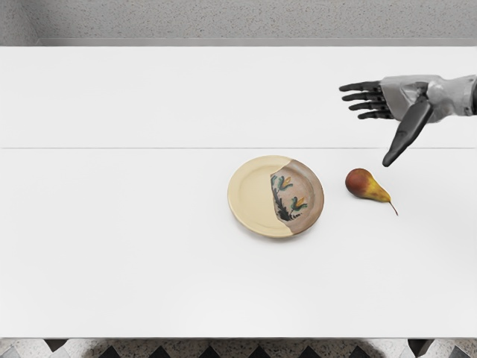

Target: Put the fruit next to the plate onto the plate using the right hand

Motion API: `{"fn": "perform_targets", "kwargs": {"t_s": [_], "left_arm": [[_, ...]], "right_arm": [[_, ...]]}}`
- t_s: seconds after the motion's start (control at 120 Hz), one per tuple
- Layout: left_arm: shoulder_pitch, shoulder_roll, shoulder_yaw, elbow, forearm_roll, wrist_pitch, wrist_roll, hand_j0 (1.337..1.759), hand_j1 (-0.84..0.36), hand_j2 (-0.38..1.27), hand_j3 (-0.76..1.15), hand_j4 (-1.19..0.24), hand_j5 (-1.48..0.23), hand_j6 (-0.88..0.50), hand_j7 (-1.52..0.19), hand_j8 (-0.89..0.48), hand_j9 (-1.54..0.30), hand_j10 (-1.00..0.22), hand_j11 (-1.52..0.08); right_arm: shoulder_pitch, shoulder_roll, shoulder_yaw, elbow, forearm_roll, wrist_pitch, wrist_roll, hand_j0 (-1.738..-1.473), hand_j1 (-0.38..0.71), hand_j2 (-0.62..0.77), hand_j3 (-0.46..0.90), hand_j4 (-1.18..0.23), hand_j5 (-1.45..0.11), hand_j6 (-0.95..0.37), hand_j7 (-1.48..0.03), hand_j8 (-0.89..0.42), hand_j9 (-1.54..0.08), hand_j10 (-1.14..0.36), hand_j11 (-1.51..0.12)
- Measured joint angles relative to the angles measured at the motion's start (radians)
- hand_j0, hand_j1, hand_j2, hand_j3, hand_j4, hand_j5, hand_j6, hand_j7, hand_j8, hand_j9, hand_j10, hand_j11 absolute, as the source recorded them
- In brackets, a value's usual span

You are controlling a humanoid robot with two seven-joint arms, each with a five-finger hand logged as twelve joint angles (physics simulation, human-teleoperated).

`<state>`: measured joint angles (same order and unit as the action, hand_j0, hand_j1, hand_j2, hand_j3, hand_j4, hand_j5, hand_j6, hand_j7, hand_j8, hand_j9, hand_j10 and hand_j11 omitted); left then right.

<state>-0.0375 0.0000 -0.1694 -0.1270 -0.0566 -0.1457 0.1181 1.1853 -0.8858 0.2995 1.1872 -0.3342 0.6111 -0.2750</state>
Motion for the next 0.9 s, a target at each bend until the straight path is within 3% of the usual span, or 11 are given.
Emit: {"fn": "perform_targets", "kwargs": {"t_s": [0.067, 0.167, 0.325, 0.45, 0.542, 0.733, 0.9], "left_arm": [[0.001, 0.0, 0.0, 0.0, 0.0, 0.0, 0.0, 1.658, 0.35, 0.0, 0.0, 0.0, 0.0, 0.0, 0.0, 0.0, 0.0, 0.0, 0.0], [0.0, 0.0, 0.0, 0.0, 0.0, 0.0, 0.0, 1.658, 0.35, 0.0, 0.0, 0.0, 0.0, 0.0, 0.0, 0.0, 0.0, 0.0, 0.0], [0.001, 0.0, 0.0, 0.0, 0.0, 0.0, 0.0, 1.658, 0.35, 0.0, 0.0, 0.0, 0.0, 0.0, 0.0, 0.0, 0.0, 0.0, 0.0], [0.0, 0.0, 0.0, 0.0, 0.0, 0.0, 0.0, 1.658, 0.35, 0.0, 0.0, 0.0, 0.0, 0.0, 0.0, 0.0, 0.0, 0.0, 0.0], [0.001, 0.0, 0.0, 0.0, 0.0, 0.0, 0.0, 1.658, 0.35, 0.0, 0.0, 0.0, 0.0, 0.0, 0.0, 0.0, 0.0, 0.0, 0.0], [0.001, 0.0, 0.0, 0.0, 0.0, 0.0, 0.0, 1.658, 0.35, 0.0, 0.0, 0.0, 0.0, 0.0, 0.0, 0.0, 0.0, 0.0, 0.0], [0.0, 0.0, 0.0, 0.0, 0.0, 0.0, 0.0, 1.658, 0.35, 0.0, 0.0, 0.0, 0.0, 0.0, 0.0, 0.0, 0.0, 0.0, 0.0]], "right_arm": [[-0.009, -0.052, -0.003, 0.097, -0.032, -0.004, 0.006, -1.658, -0.35, 0.0, 0.0, 0.0, 0.0, 0.0, 0.0, 0.0, 0.0, 0.0, 0.0], [-0.043, -0.086, -0.006, 0.176, -0.066, -0.066, 0.034, -1.658, -0.35, 0.0, 0.0, 0.0, 0.0, 0.0, 0.0, 0.0, 0.0, 0.0, 0.0], [-0.105, -0.082, -0.008, 0.241, -0.118, -0.248, 0.085, -1.658, -0.35, 0.0, 0.0, 0.0, 0.0, 0.0, 0.0, 0.0, 0.0, 0.0, 0.0], [-0.159, -0.044, -0.011, 0.264, -0.179, -0.402, 0.093, -1.658, -0.35, 0.0, 0.0, 0.0, 0.0, 0.0, 0.0, 0.0, 0.0, 0.0, 0.0], [-0.18, -0.031, -0.017, 0.271, -0.218, -0.459, 0.055, -1.658, -0.35, 0.0, 0.0, 0.0, 0.0, 0.0, 0.0, 0.0, 0.0, 0.0, 0.0], [-0.18, -0.023, -0.011, 0.288, -0.286, -0.506, -0.138, -1.658, -0.35, 0.0, 0.0, 0.0, 0.0, -0.01, 0.0, -0.01, 0.0, 0.0, 0.0], [-0.194, -0.011, -0.016, 0.349, -0.341, -0.695, -0.188, -1.658, -0.35, 0.0, 0.0, 0.0, 0.0, -0.01, 0.0, -0.01, 0.0, 0.0, 0.0]]}}
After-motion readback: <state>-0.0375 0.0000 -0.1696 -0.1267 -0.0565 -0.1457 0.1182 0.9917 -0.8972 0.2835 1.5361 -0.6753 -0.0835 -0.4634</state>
